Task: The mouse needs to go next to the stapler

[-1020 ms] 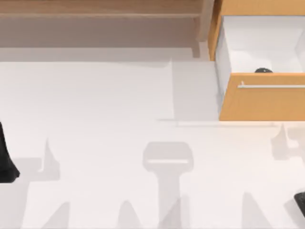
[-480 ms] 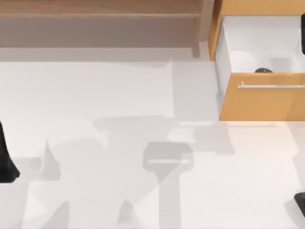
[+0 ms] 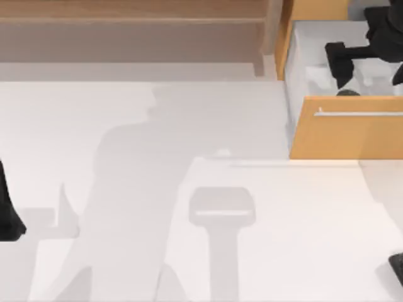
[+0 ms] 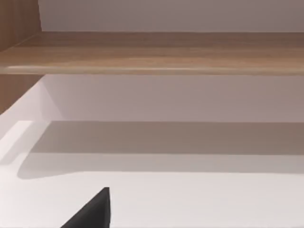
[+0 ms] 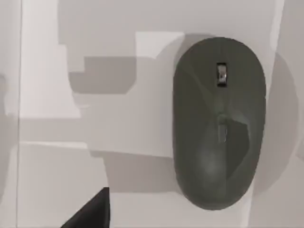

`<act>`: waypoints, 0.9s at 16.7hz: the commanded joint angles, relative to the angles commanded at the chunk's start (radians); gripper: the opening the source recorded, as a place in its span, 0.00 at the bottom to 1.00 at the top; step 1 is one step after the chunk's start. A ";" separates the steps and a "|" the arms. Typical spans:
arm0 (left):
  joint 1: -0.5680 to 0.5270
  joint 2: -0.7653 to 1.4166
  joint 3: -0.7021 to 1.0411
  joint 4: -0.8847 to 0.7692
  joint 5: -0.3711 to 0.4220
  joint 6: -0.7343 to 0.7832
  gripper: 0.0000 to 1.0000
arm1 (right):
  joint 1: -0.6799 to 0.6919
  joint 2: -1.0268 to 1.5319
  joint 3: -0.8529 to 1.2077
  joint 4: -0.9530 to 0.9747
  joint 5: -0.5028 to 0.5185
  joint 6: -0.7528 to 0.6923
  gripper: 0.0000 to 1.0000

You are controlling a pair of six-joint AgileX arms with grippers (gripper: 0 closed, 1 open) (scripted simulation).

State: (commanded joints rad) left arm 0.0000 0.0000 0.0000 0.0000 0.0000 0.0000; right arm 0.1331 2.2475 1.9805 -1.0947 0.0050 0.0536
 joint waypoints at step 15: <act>0.000 0.000 0.000 0.000 0.000 0.000 1.00 | -0.003 0.178 0.140 -0.069 0.003 0.006 1.00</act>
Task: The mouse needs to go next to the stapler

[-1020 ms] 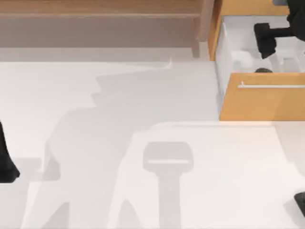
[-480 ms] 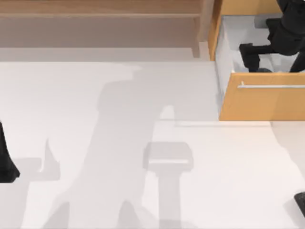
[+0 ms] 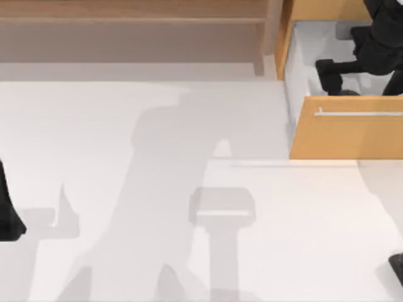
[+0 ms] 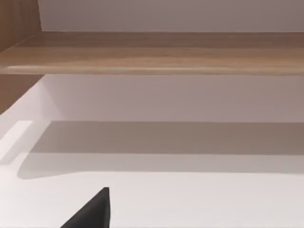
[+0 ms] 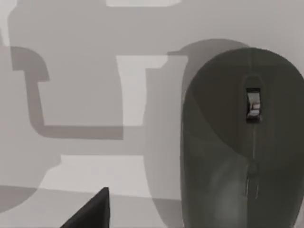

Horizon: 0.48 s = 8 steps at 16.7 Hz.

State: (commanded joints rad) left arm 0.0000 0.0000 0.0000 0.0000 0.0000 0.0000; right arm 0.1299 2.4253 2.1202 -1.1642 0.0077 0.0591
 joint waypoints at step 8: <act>0.000 0.000 0.000 0.000 0.000 0.000 1.00 | 0.001 0.009 -0.029 0.043 0.001 0.001 1.00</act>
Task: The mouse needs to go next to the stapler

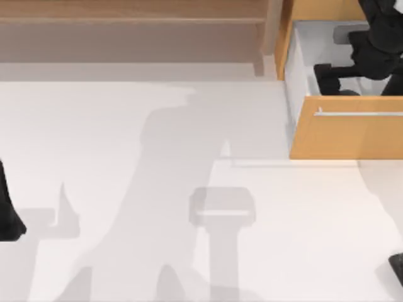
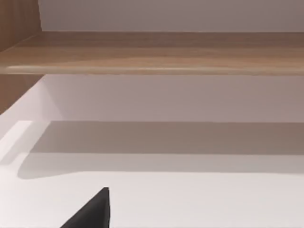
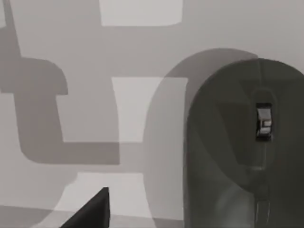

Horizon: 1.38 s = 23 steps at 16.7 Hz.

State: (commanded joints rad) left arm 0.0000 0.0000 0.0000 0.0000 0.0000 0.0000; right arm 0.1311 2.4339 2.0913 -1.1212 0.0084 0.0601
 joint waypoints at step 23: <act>0.000 0.000 0.000 0.000 0.000 0.000 1.00 | -0.001 0.019 -0.013 0.028 0.000 0.001 0.00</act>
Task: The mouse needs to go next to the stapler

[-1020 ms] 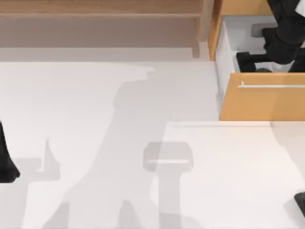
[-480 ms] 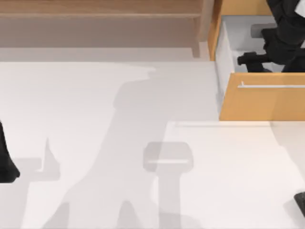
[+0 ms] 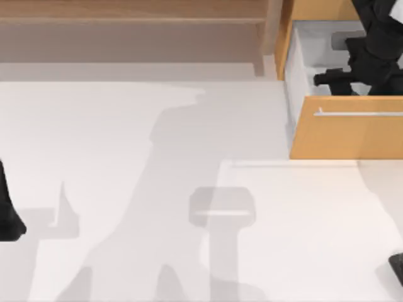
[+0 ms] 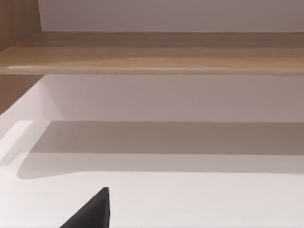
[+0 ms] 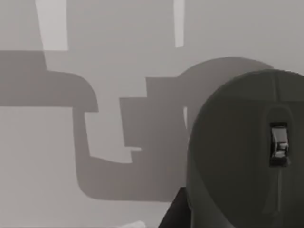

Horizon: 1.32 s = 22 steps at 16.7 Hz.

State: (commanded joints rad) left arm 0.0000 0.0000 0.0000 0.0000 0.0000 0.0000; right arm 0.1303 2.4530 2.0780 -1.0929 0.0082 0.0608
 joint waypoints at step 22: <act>0.000 0.000 0.000 0.000 0.000 0.000 1.00 | -0.083 -0.527 -0.289 0.088 -0.036 -0.191 0.00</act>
State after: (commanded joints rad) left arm 0.0000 0.0000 0.0000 0.0000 0.0000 0.0000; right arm 0.0469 1.9258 1.7888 -1.0049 -0.0280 -0.1304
